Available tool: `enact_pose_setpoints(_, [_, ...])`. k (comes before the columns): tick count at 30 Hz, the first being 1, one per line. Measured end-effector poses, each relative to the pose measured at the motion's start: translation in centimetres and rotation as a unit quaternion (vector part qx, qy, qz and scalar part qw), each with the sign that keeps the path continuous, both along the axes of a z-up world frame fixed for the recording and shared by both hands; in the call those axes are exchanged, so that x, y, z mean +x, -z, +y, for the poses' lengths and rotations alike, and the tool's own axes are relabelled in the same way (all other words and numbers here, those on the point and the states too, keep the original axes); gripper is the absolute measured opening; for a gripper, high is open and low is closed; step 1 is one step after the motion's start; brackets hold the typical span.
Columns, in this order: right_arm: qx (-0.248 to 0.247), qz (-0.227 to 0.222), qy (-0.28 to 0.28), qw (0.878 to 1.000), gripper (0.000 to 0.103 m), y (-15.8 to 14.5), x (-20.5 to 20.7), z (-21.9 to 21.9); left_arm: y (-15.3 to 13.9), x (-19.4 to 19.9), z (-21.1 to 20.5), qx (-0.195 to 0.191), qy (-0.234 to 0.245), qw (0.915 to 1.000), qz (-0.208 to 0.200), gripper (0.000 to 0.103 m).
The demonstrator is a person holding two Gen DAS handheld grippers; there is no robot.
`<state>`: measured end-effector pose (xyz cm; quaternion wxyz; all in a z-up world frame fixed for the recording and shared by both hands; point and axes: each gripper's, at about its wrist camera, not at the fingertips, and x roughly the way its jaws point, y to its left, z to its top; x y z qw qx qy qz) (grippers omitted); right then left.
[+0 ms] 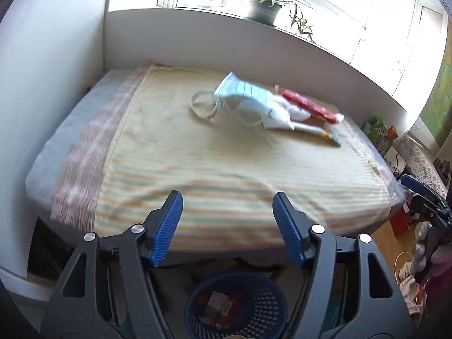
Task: Collect trash
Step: 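Raise both tools back over the bed toward the mask and wrappers, then close the left tool on the blue mask while the right tool grips the red wrapper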
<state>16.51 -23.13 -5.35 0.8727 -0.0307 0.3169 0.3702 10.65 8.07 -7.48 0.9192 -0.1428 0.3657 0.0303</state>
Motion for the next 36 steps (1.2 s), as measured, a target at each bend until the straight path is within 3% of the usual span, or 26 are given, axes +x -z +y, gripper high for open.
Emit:
enact_pose_setpoints(5, [-0.043,-0.045,0.011,0.998,0.103,-2.3,3.6,0.8,-1.7,3.4,0.9,-0.006,0.017,0.9998,-0.008,0.068])
enact_pose_setpoints(11, [-0.087,-0.031,0.019,0.996,0.102,-3.5,9.8,2.1,-3.1,8.7,1.5,-0.002,0.035,0.9994,0.000,0.068])
enact_pose_setpoints(18, [-0.165,-0.046,0.000,0.985,0.090,-3.1,15.6,5.0,-3.4,14.6,4.0,-0.042,0.038,0.9981,0.024,0.068])
enact_pose_setpoints(29, [-0.233,-0.049,-0.019,0.971,0.083,-0.7,20.1,8.3,0.0,22.3,7.1,-0.127,0.030,0.9881,0.080,0.068])
enact_pose_setpoints(36, [-0.283,-0.070,-0.025,0.956,0.082,1.1,21.4,10.1,1.8,24.5,7.1,-0.150,0.036,0.9836,0.094,0.068])
